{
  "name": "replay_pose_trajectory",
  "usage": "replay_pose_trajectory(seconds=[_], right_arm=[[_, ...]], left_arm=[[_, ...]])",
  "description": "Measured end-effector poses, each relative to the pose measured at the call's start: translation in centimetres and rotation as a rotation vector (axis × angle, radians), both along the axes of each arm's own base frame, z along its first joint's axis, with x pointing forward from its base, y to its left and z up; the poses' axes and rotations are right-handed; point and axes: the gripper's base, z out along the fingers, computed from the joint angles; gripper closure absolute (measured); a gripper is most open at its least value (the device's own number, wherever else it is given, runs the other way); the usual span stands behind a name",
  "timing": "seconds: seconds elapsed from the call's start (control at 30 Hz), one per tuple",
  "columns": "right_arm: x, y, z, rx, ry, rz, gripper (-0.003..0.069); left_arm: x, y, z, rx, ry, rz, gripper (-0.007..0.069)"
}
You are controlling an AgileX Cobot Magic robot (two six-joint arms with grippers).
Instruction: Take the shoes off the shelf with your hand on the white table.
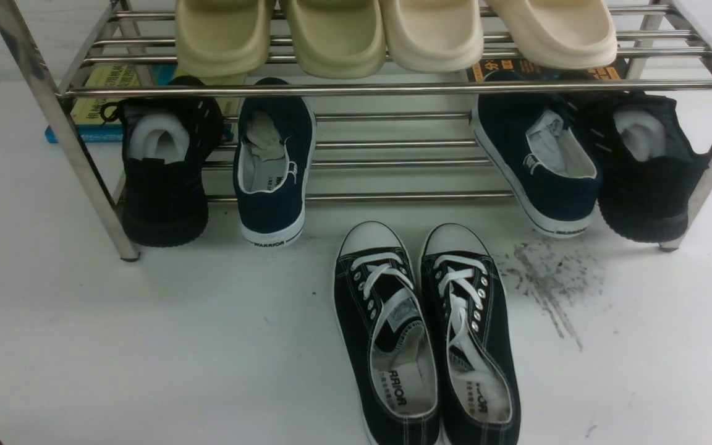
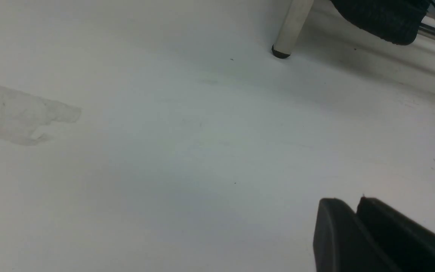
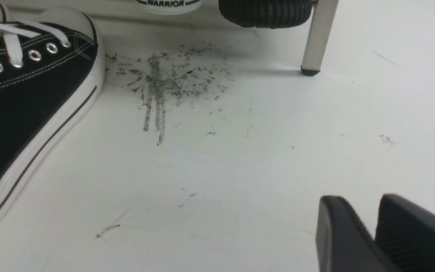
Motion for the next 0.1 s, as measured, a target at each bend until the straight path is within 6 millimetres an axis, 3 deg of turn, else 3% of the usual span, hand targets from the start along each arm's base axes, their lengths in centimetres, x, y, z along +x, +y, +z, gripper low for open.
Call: replay_pose_trajectory(seconds=[0.1], right_arm=[[0.00,0.00,0.00,0.000,0.000,0.000,0.0475]], left_arm=[[0.00,0.00,0.00,0.000,0.000,0.000,0.0518]])
